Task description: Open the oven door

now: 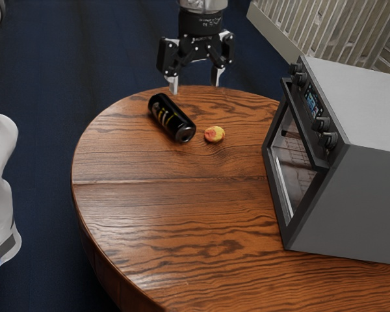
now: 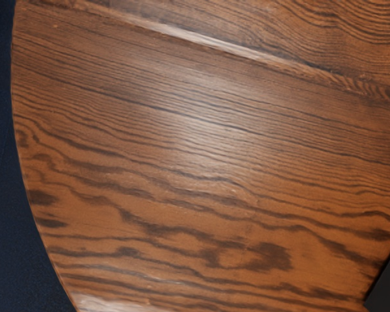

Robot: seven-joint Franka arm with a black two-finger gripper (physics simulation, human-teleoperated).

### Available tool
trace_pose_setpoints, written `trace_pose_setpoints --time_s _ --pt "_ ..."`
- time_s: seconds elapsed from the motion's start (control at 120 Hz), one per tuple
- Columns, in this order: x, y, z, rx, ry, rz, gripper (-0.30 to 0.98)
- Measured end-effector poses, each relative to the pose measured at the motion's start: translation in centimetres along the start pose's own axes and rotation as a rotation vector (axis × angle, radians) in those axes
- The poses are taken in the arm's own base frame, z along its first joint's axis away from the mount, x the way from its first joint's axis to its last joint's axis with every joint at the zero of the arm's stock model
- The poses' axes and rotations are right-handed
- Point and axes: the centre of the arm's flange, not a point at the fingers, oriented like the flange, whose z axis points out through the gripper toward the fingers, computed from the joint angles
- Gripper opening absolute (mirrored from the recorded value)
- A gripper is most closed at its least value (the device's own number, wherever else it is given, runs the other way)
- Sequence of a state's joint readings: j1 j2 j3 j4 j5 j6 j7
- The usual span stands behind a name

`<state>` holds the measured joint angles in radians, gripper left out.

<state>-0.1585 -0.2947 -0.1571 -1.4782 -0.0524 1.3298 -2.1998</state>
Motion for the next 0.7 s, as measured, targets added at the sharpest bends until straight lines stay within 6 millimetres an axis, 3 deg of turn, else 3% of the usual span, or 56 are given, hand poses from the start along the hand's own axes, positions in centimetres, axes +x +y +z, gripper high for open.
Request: trace_pose_setpoints --time_s 0.075,0.208,0.317,0.425,0.7 --pt "0.2 1.4 1.4 -0.006 0.031 -0.039 0.69" --pt "-2.4 1.3 2.3 -0.069 0.074 0.027 0.69" --pt "0.0 2.9 1.8 -0.121 0.109 0.055 0.69" --pt "1.1 3.9 1.6 -0.144 0.137 0.130 0.69" --pt "1.6 4.3 1.3 -0.162 0.185 0.360 0.69"
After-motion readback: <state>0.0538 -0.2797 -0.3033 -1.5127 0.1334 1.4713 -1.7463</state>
